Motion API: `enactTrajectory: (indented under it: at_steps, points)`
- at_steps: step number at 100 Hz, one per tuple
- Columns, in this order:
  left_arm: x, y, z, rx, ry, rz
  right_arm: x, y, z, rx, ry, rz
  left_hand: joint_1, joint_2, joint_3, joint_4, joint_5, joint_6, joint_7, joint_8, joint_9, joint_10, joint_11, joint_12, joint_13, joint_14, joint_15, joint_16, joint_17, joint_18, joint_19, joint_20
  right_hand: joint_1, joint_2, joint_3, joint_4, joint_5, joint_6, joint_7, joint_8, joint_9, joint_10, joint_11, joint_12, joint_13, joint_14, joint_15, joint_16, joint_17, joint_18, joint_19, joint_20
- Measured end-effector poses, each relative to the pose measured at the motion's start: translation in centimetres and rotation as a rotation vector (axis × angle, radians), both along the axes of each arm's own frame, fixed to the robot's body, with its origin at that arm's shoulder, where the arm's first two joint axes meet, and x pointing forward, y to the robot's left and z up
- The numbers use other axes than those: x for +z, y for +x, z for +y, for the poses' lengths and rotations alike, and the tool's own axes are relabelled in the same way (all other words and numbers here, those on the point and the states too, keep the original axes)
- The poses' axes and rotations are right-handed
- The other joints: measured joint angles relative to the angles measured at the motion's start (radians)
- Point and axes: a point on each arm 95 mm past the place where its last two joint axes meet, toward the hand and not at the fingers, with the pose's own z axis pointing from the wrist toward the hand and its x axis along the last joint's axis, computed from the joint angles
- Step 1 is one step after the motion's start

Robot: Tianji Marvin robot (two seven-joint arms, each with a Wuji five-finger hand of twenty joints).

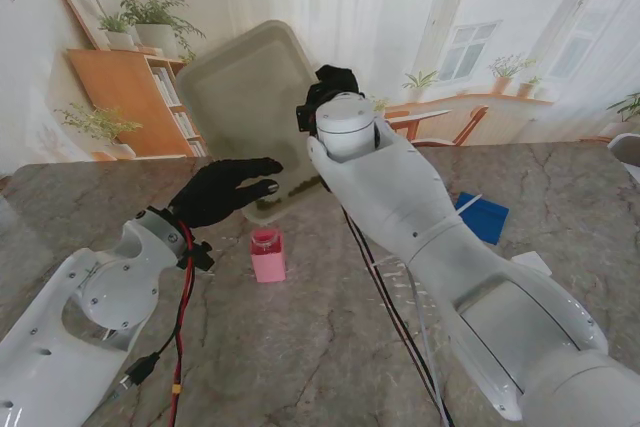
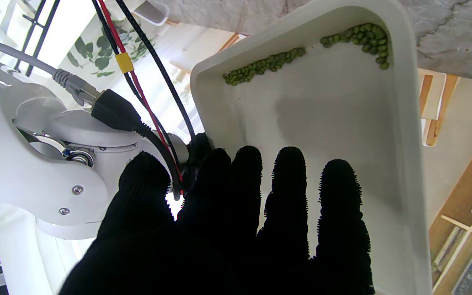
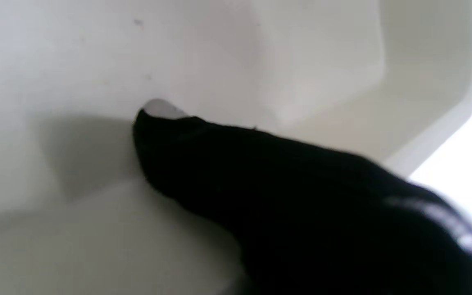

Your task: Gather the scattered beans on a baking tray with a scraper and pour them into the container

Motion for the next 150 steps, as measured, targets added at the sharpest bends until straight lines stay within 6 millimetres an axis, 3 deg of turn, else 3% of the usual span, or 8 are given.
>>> enactTrajectory:
  at_steps: [48, 150]
  points:
    - [0.3, 0.5, -1.5, -0.010, -0.009, 0.021, 0.0, -0.8, 1.3, 0.030, -0.038, -0.083, 0.022, 0.000, 0.007, 0.000, 0.004, 0.000, 0.000, -0.001, 0.000, 0.010, -0.001, -0.017, -0.005, 0.001, -0.017, -0.034, -0.012, -0.004, -0.056, -0.055, 0.000, 0.000, 0.000, 0.000, 0.000, 0.000, 0.000, 0.000, 0.000, 0.000, 0.003, 0.000, -0.002, 0.000, 0.004, 0.000, 0.000, 0.000, 0.000, 0.000]
    - [-0.2, 0.1, -1.7, 0.031, 0.016, -0.016, 0.2, -1.8, 1.1, 0.066, -0.067, -0.143, 0.059, 0.000, 0.009, 0.000, 0.007, 0.000, 0.000, -0.011, 0.000, 0.010, -0.002, -0.022, -0.005, 0.001, -0.017, -0.042, -0.013, -0.006, -0.058, -0.057, 0.000, -0.001, 0.000, 0.000, 0.000, 0.000, 0.000, 0.000, 0.000, -0.005, 0.010, 0.000, -0.002, 0.000, 0.007, 0.000, 0.000, 0.000, 0.000, 0.000]
